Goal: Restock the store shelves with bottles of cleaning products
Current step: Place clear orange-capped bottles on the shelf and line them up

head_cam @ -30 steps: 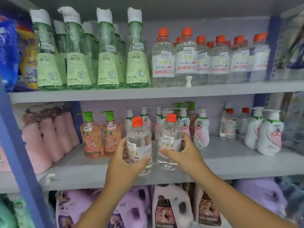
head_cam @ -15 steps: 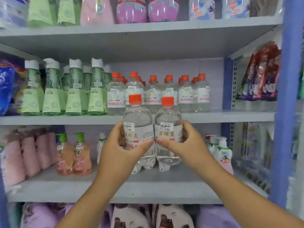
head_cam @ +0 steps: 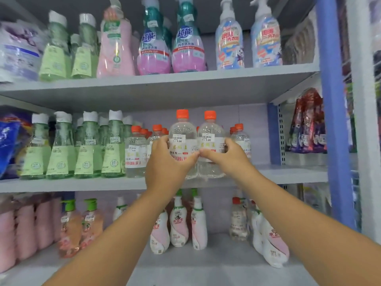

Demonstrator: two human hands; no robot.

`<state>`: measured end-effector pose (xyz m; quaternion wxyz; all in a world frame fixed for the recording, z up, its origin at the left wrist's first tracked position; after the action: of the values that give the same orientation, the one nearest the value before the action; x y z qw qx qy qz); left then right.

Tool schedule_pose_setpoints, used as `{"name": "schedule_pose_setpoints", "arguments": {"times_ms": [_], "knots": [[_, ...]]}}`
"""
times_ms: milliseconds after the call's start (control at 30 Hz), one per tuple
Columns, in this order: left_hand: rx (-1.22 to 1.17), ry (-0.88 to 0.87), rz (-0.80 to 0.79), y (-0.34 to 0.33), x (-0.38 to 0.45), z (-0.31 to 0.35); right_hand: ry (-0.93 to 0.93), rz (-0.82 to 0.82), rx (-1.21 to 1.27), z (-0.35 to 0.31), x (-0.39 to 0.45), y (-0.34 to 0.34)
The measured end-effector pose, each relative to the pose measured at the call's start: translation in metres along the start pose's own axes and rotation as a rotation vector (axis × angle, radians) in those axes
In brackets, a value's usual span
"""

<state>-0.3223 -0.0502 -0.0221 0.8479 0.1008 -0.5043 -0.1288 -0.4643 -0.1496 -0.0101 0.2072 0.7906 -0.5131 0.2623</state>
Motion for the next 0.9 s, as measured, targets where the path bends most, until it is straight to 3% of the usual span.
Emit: {"name": "schedule_pose_setpoints", "arguments": {"times_ms": [233, 367, 500, 700, 900], "knots": [[0.195, 0.052, -0.045, -0.036, 0.018, -0.022, -0.053, -0.056, -0.118, 0.029, 0.032, -0.009], [0.298, 0.05, -0.027, -0.05, 0.024, -0.027, -0.109, -0.142, -0.354, 0.031, 0.04, -0.012], [0.436, 0.034, -0.012, -0.058, 0.025, -0.03, -0.131, -0.107, -0.501, 0.043, 0.051, -0.018], [0.295, 0.027, -0.091, -0.057, 0.018, -0.041, -0.16, -0.159, -0.285, 0.05, 0.05, -0.008], [0.293, 0.019, -0.064, -0.056, 0.015, -0.043, -0.134, -0.162, -0.303, 0.049, 0.049, -0.011]]}}
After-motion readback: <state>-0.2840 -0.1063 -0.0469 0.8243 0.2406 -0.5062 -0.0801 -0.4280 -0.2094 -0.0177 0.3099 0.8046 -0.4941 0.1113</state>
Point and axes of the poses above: each hand's wrist, its own x-axis towards the middle knuckle, its own y-axis out of the back of the hand, z = x × y, the point moved 1 cm from there along x, towards the middle knuckle, and after that the axes turned 10 degrees about x, right-handed, at the moved point
